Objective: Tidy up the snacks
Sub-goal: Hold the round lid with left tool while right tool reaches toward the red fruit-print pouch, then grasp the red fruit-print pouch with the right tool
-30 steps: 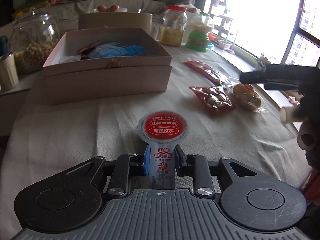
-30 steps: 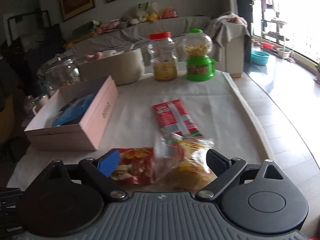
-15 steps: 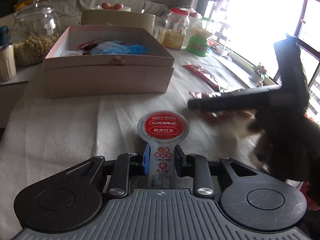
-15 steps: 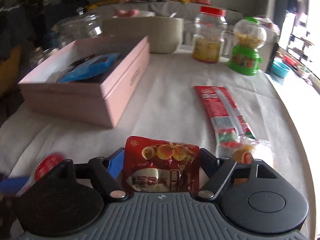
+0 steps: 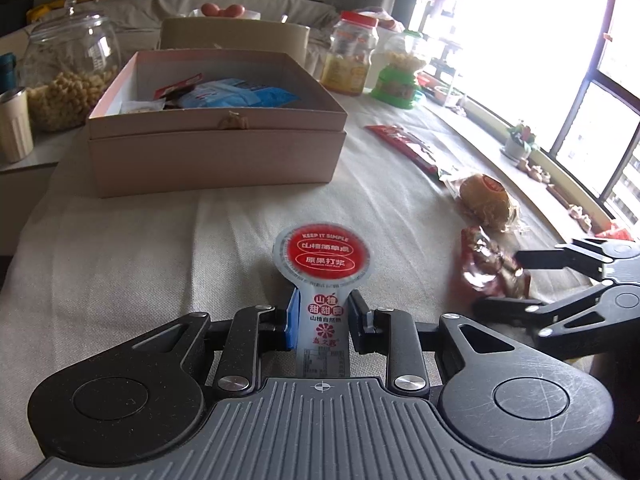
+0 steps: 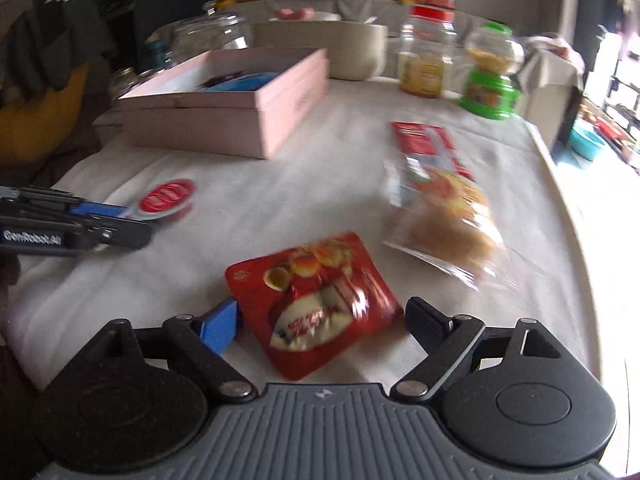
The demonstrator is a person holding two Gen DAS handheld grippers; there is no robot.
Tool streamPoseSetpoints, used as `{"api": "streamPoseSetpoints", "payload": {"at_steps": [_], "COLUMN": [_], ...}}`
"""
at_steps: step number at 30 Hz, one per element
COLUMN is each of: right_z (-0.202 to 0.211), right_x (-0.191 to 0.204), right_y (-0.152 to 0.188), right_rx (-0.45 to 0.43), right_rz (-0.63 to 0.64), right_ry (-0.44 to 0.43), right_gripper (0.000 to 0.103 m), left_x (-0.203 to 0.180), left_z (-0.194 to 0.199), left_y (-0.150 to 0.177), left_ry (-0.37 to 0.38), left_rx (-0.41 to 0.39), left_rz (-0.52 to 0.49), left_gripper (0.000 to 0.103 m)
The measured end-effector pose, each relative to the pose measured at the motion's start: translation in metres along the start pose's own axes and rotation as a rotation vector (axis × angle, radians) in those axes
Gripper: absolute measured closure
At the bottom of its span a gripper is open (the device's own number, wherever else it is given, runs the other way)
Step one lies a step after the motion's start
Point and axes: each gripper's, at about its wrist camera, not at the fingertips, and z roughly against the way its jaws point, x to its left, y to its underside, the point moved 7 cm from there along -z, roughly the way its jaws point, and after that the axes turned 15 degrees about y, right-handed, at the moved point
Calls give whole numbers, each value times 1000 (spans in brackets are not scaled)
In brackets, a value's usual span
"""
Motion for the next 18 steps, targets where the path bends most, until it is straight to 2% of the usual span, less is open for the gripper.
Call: {"api": "streamPoseSetpoints", "payload": {"at_steps": [3,8,10,12,14,16,18], "right_z": [1,3,5,5,2,-3,-8], "right_x": [-17,-20,-21,-24,-27,-24,-17], "right_y": [10,15,12,5,0,-6,-11], "right_rx": [-19,-50,-31,8,60,93,89], "right_rz": [-47,-83,-118,-209,-302,-315,-300], "right_ry": [40,50,44,10,17,52,48], "right_gripper": [7,7,7,7,7,7,7], "left_x": [0,-1,1,1,0,-3,-6], "left_z": [0,-2,-4,-5,-6,-6,-6], "left_y": [-1,-5,-7,-7,-7,-6,-5], "left_ry": [7,4,12,16,9,-11,-28], "left_rx": [17,51,49,45,40,38,35], "left_rz": [7,6,25,43,50,36,16], "left_gripper": [74,74,74,74,74,74,74]}}
